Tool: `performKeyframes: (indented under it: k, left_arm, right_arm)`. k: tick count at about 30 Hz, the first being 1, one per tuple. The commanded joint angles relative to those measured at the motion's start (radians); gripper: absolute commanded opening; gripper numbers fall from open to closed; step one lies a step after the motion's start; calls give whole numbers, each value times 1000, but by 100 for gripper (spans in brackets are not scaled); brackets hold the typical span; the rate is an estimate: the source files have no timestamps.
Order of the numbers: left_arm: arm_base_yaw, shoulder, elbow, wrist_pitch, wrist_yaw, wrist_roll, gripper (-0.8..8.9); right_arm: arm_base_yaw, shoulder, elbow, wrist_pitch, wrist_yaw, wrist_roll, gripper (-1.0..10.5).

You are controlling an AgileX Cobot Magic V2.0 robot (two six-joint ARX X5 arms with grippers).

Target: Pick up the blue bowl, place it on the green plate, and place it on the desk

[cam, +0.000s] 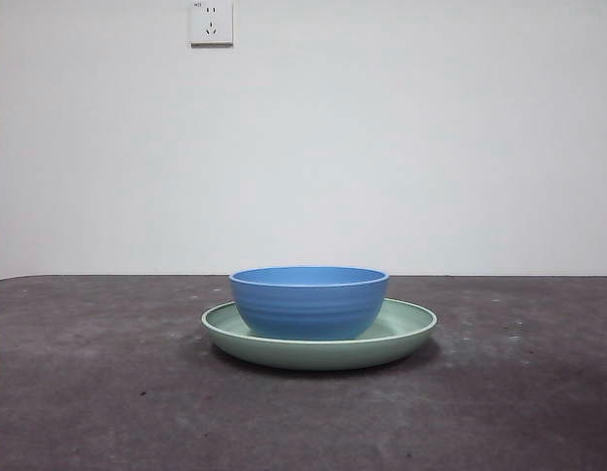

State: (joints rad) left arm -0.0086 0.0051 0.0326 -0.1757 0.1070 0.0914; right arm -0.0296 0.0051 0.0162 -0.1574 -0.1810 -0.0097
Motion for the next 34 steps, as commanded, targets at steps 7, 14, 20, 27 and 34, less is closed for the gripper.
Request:
performKeyframes:
  k: [7, 14, 20, 27, 34]
  left_arm:
    - [2, -2, -21, -8, 0, 1, 9]
    - [2, -2, -21, -8, 0, 1, 9]
    - [2, -2, -21, -8, 0, 1, 9]
    - [2, -2, -21, -8, 0, 1, 9]
    - [2, -2, -21, -8, 0, 1, 9]
  right_arm:
    - [-1, -2, -5, 0, -1, 36, 10]
    - [-1, -2, -5, 0, -1, 35, 10]
    - [-1, -2, -5, 0, -1, 35, 10]
    - [-1, -2, -5, 0, -1, 35, 11]
    - [-1, -2, -5, 0, -1, 35, 10]
